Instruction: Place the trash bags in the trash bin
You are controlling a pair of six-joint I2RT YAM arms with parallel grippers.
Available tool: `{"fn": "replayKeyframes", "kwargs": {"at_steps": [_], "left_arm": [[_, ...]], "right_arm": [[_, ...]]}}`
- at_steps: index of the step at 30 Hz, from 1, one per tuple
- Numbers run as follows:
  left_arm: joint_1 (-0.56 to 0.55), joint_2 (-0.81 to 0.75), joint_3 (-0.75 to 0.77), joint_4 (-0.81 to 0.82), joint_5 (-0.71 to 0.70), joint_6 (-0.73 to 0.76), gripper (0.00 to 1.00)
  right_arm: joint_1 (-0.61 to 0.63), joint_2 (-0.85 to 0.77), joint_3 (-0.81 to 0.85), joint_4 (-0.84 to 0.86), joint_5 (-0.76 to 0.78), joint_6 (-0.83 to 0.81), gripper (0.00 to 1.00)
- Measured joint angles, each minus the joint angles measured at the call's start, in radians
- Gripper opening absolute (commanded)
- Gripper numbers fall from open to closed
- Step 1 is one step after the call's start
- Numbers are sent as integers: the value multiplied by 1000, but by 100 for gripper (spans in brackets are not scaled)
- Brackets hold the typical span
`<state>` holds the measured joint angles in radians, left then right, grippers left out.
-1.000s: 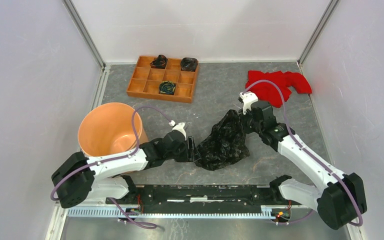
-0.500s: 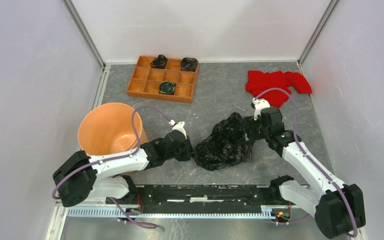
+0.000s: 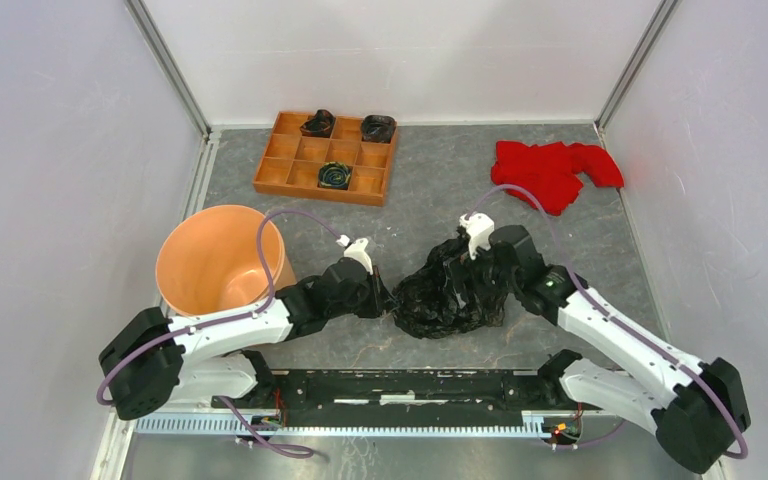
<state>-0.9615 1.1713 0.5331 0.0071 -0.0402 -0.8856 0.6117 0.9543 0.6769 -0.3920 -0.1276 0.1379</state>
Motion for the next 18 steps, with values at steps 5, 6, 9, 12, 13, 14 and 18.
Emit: {"fn": "replayKeyframes", "kwargs": {"at_steps": [5,6,9,12,13,14,18], "left_arm": [[0,-5,0,2,10,0,6],[0,-10,0,2,12,0,6],[0,-25,1,-2,12,1,5],[0,-33,6,-14,11,9,5],[0,-36,9,-22,6,13,5],[0,-39,14,-32,-2,18,5],[0,-70,59,-132,-67,55,6]], "right_arm": [[8,60,-66,3,24,24,57],[8,74,-68,10,23,34,51],[11,77,-93,50,14,59,26],[15,39,-130,65,11,77,0],[16,21,-135,61,13,80,0],[16,-5,-137,56,20,87,0],[8,-124,-135,73,25,105,0]]}}
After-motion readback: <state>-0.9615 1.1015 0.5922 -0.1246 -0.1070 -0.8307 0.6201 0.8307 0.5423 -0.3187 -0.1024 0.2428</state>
